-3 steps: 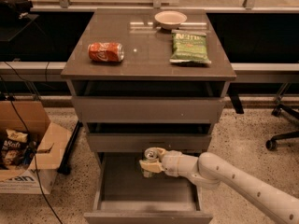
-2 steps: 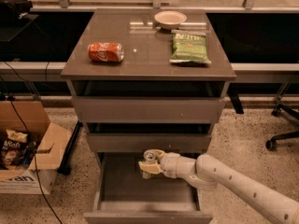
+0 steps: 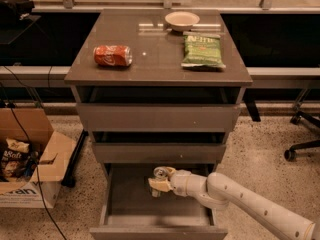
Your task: Place green can into bottom drawer
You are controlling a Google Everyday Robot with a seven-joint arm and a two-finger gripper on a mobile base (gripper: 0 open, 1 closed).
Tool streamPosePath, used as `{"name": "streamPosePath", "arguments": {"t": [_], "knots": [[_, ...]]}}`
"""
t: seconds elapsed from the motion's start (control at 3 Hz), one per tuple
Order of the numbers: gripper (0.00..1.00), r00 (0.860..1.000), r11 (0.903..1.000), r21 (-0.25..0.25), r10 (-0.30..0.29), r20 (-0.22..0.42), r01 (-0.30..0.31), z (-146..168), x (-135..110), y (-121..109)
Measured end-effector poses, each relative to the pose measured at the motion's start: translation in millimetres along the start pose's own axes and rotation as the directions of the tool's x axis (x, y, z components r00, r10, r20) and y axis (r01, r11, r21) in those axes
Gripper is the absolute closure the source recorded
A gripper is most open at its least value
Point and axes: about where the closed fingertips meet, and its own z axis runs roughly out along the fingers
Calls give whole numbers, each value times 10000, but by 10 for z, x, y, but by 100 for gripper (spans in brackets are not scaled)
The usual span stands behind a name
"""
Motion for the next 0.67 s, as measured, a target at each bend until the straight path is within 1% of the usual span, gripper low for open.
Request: {"name": "streamPosePath", "arguments": {"t": [0.33, 0.67], "knots": [[100, 9981, 9978, 273, 601, -134, -597, 1, 390, -170], [100, 9981, 9978, 273, 605, -135, -601, 2, 392, -170]]}}
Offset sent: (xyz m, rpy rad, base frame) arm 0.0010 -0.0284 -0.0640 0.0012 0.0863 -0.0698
